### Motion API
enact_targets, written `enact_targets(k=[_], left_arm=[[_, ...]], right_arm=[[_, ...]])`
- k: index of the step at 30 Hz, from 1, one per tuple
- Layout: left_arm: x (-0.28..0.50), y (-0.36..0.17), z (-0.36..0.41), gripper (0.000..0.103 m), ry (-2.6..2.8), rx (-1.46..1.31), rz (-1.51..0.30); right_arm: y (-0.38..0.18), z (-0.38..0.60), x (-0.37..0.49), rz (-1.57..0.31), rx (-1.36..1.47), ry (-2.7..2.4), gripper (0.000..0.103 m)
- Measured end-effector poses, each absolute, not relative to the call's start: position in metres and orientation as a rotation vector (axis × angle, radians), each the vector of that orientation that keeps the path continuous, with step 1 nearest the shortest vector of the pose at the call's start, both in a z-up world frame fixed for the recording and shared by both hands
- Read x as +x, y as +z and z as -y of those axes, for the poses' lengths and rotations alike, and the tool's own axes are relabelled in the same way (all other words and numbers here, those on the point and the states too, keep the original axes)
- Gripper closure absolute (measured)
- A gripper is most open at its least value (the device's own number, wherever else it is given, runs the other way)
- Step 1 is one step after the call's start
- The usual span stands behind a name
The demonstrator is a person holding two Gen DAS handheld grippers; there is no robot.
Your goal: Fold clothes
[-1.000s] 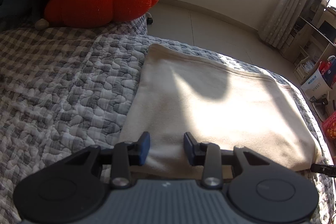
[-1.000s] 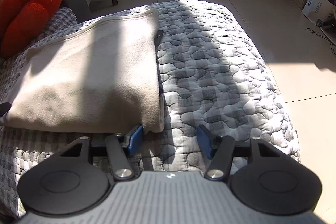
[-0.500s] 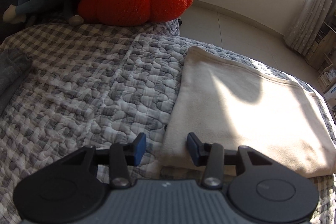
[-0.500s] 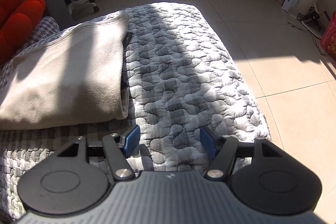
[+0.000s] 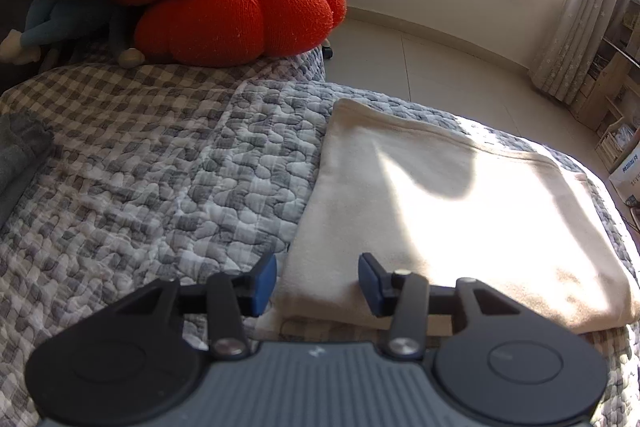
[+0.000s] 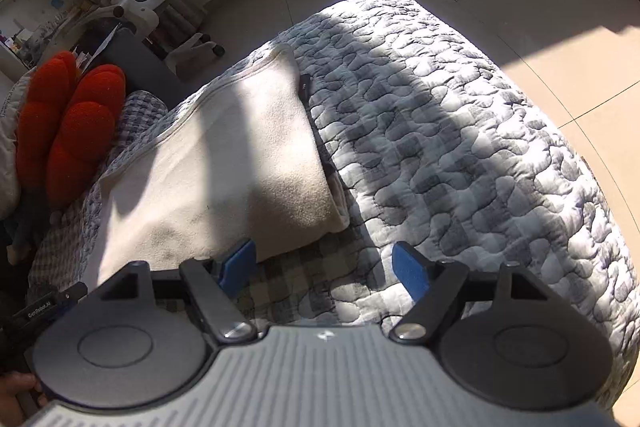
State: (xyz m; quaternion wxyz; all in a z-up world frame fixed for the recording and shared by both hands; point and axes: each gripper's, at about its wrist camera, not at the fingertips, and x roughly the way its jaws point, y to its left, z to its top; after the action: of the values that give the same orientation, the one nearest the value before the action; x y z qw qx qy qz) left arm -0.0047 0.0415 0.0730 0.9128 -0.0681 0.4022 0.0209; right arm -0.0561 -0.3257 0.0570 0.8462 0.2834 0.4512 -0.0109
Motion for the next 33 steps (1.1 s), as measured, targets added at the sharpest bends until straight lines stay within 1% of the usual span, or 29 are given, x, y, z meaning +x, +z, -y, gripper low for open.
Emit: enact_targets(k=[3,10,16,23,24,25,27,30,33], left_arm=[[-0.008,0.076,-0.029,0.051,0.020,-0.116,-0.805],[-0.013,0.084,0.003,0.051,-0.070,-0.107,-0.756],[-0.002,0.079,0.039,0.051,-0.092,-0.054,-0.738],[0.017,0.053,0.070,0.050,-0.082,0.075,-0.738],[0.016,0.049,0.074,0.050,-0.078,0.103,-0.722],[0.014,0.047,0.077,0.050,-0.075,0.125,-0.707],[0.014,0.049,0.076,0.050,-0.080,0.120,-0.714],[0.018,0.051,0.063,0.050,-0.109,0.062,-0.739],[0.020,0.053,0.054,0.050,-0.139,0.019,-0.754]], right_arm=[[0.053,0.317,-0.052,-0.975,0.636,-0.016,0.025],[0.047,0.309,-0.051,-0.971,0.715,-0.038,0.024],[0.043,0.306,-0.047,-0.911,0.779,-0.102,0.023],[0.042,0.294,-0.038,-0.817,0.775,-0.167,0.024],[0.042,0.291,-0.037,-0.805,0.770,-0.171,0.028],[0.043,0.288,-0.036,-0.794,0.765,-0.176,0.038],[0.045,0.283,-0.036,-0.763,0.767,-0.186,0.047],[0.050,0.280,-0.035,-0.719,0.755,-0.193,0.051],[0.051,0.281,-0.037,-0.678,0.765,-0.210,0.074]])
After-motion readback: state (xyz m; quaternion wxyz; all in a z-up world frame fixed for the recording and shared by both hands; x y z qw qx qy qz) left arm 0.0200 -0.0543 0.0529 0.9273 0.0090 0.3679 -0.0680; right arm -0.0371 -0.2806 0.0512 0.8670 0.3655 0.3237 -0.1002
